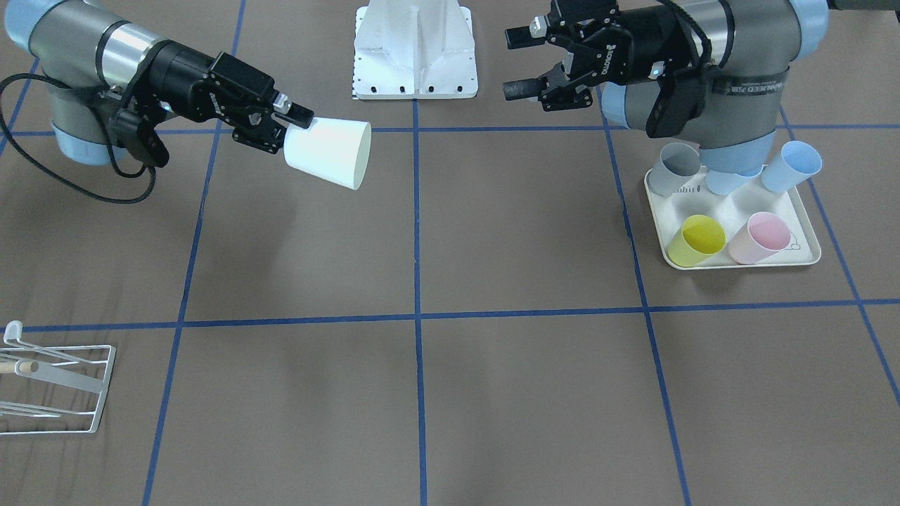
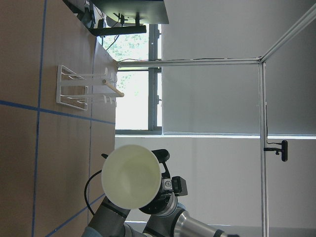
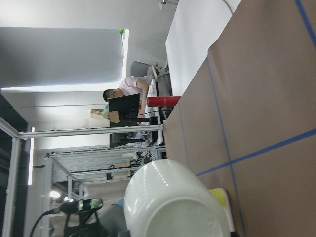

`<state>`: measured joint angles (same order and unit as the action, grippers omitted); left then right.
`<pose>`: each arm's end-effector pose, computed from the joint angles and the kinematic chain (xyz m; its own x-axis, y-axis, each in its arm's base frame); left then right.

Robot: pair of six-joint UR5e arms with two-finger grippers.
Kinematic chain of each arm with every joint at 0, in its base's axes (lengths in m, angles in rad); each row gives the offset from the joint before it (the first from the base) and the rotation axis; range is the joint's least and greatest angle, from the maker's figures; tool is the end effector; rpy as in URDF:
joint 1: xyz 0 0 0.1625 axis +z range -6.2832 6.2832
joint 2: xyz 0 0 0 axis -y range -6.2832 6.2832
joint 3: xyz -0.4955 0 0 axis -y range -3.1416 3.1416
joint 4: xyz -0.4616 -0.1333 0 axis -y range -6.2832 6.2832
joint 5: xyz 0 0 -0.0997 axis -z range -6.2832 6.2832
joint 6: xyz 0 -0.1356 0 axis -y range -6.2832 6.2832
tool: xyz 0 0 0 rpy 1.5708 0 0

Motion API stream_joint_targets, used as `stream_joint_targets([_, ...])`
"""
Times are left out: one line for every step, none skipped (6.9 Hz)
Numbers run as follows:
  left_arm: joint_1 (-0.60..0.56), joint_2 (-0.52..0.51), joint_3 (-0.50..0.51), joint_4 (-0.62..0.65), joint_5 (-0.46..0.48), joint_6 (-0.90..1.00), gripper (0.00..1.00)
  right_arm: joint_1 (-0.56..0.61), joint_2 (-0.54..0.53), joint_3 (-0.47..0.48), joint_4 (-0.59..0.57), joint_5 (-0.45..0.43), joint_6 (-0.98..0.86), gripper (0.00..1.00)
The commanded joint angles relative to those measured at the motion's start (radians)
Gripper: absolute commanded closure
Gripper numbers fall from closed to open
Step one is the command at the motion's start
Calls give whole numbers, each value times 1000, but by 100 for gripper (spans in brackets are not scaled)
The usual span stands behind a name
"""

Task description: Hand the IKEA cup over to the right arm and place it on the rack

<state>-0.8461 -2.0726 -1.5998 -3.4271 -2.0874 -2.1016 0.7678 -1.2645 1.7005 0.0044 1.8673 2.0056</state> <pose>0.3776 -0.5265 0.2090 -0.6326 0.0505 -0.7729 0.1235 0.9917 -0.0364 -0.3973 -0.5137 0.2945 -0.4779 0.0986 0.8729 -0.3008 0.9152 -0.2681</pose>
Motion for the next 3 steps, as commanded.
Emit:
stream_joint_targets([-19, 12, 18, 49, 1, 113, 1, 114, -96, 13, -201, 49, -254, 100])
stream_joint_targets([-36, 13, 20, 118, 0, 173, 1, 166, -165, 59, -322, 64, -409, 100])
stream_joint_targets([-37, 11, 20, 132, 1, 178, 1, 209, -240, 180, -560, 73, -589, 100])
